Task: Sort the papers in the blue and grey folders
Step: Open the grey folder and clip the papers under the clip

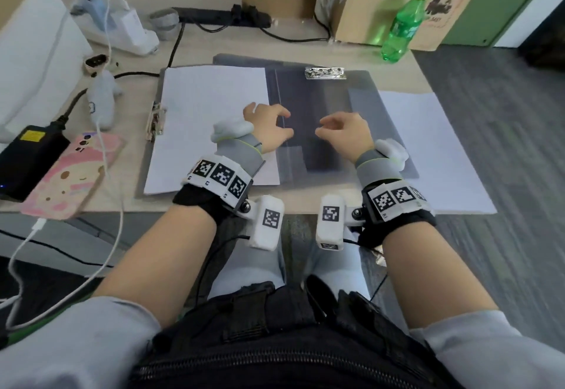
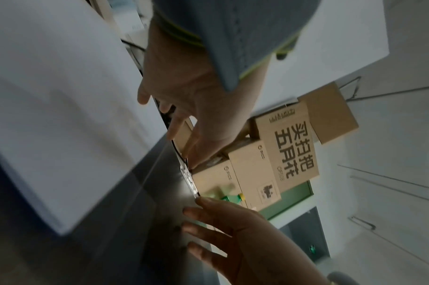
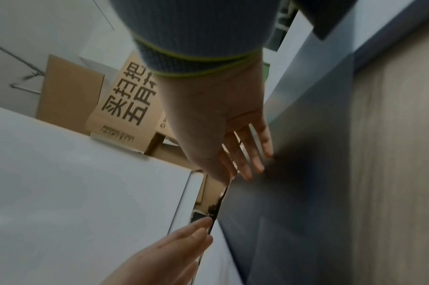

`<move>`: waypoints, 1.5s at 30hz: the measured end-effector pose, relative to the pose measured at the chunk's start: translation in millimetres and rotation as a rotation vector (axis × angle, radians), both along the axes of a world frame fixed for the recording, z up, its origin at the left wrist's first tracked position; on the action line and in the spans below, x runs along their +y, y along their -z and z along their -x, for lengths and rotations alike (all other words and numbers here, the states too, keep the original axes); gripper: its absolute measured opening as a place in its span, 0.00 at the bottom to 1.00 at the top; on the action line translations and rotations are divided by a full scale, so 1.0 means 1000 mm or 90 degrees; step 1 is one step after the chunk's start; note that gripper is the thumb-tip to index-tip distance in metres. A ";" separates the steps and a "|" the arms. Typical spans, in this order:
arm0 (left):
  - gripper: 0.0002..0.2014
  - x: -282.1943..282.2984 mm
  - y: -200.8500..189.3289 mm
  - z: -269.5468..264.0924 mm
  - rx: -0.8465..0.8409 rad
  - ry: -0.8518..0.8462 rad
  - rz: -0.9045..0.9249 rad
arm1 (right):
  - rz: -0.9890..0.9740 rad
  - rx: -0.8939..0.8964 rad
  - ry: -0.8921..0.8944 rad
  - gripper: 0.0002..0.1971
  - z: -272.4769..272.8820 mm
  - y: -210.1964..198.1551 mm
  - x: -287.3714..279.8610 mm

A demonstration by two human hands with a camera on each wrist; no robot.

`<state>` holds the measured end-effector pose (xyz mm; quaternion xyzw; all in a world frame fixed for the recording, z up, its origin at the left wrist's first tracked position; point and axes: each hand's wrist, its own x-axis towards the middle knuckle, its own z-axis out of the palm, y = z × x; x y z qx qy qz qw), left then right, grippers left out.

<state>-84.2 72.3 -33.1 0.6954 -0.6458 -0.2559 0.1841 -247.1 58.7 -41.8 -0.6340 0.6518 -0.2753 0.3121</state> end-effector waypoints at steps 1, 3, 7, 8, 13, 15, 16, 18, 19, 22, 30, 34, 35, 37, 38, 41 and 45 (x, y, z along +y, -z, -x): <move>0.20 -0.001 0.000 0.012 0.001 0.024 -0.007 | 0.004 0.016 0.037 0.15 0.014 0.002 0.001; 0.20 -0.003 0.001 0.035 -0.001 0.071 -0.017 | 0.004 0.036 0.114 0.15 0.043 0.006 0.003; 0.20 -0.003 0.002 0.066 0.017 0.117 -0.023 | -0.031 0.113 0.217 0.21 0.086 0.014 0.007; 0.20 -0.003 0.004 0.076 0.020 0.135 -0.025 | -0.045 0.149 0.249 0.23 0.099 0.017 0.008; 0.18 -0.010 0.013 0.105 0.014 0.173 -0.031 | -0.136 0.315 0.370 0.29 0.145 0.026 0.025; 0.16 -0.014 0.016 0.114 -0.015 0.159 -0.016 | -0.151 0.322 0.422 0.28 0.160 0.032 0.031; 0.15 -0.016 0.018 0.118 -0.030 0.151 -0.008 | -0.146 0.314 0.437 0.27 0.166 0.036 0.034; 0.14 -0.021 0.022 0.126 -0.040 0.131 -0.001 | -0.118 0.293 0.452 0.24 0.177 0.044 0.038; 0.13 -0.022 0.023 0.126 -0.040 0.120 -0.002 | -0.102 0.284 0.452 0.23 0.178 0.046 0.039; 0.14 -0.028 0.030 0.123 -0.025 0.094 -0.005 | -0.073 0.262 0.462 0.23 0.176 0.049 0.039; 0.13 -0.030 0.036 0.122 0.042 0.075 0.015 | -0.065 0.240 0.502 0.22 0.179 0.051 0.034; 0.13 -0.029 0.036 0.123 0.039 0.078 0.029 | -0.073 0.216 0.496 0.22 0.181 0.049 0.035; 0.13 -0.030 0.036 0.122 0.039 0.080 0.026 | -0.070 0.221 0.492 0.22 0.180 0.048 0.035; 0.13 -0.031 0.038 0.122 0.044 0.083 0.022 | -0.063 0.233 0.482 0.20 0.180 0.044 0.036; 0.14 -0.031 0.038 0.121 0.047 0.082 0.021 | -0.060 0.239 0.474 0.19 0.180 0.041 0.035; 0.14 -0.033 0.042 0.119 0.049 0.084 0.016 | -0.056 0.234 0.418 0.18 0.183 0.030 0.034; 0.14 -0.037 0.047 0.116 0.054 0.098 0.003 | -0.106 0.237 0.369 0.19 0.176 0.014 0.031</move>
